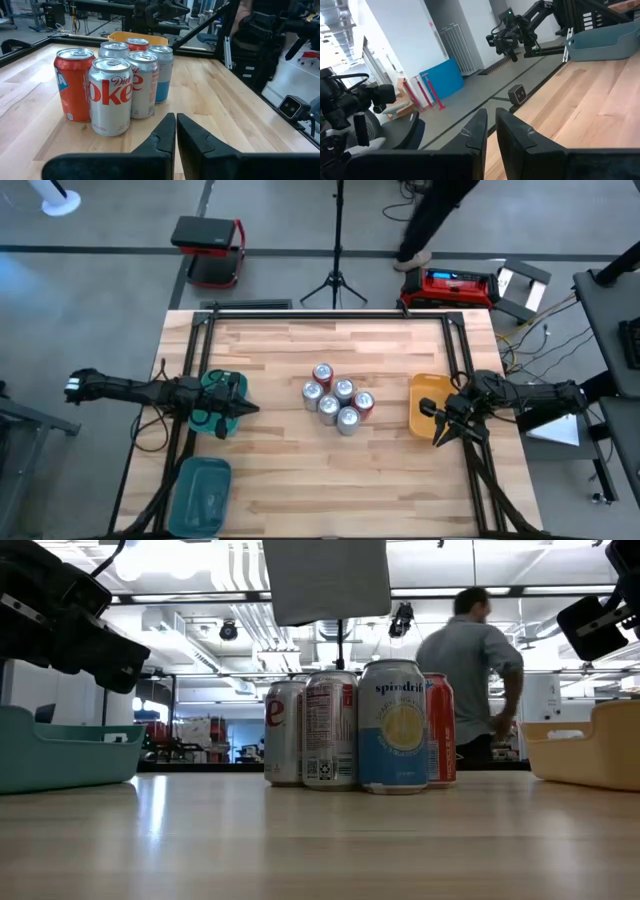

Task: Sort soda cans

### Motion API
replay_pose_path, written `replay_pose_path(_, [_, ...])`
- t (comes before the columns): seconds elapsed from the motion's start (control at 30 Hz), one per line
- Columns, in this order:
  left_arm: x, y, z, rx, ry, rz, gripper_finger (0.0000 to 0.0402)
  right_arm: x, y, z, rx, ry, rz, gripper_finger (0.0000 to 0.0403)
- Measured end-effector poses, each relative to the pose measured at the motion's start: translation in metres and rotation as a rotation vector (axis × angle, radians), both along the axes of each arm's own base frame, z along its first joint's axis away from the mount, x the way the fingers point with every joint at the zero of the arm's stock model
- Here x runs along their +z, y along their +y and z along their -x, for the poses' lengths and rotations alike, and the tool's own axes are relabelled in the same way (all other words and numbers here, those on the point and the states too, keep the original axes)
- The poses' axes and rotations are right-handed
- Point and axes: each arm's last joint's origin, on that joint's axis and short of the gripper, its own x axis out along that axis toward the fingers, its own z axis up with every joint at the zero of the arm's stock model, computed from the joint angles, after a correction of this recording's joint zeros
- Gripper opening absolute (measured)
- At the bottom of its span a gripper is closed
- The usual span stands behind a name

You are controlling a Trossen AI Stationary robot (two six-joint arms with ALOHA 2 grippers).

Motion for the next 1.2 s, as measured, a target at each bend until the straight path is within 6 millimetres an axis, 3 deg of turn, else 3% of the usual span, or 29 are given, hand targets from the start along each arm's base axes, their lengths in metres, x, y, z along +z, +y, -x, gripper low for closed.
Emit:
replay_pose_path(0.77, [0.0,0.0,0.0,0.0,0.0,0.0,0.0,0.0,0.0,0.0,-0.001,0.0,0.0,0.0034])
replay_pose_path(0.9, [0.0,0.0,0.0,0.0,0.0,0.0,0.0,0.0,-0.002,-0.002,-0.094,-0.01,0.002,0.0034])
replay_pose_path(1.0, [0.0,0.0,0.0,0.001,0.0,0.0,0.0,0.004,-0.004,-0.004,-0.183,0.065,-0.114,0.0034])
replay_pose_path(1.2, [0.0,0.0,0.0,0.001,0.0,0.0,0.0,0.013,-0.014,-0.008,-0.503,0.261,-0.615,0.0034])
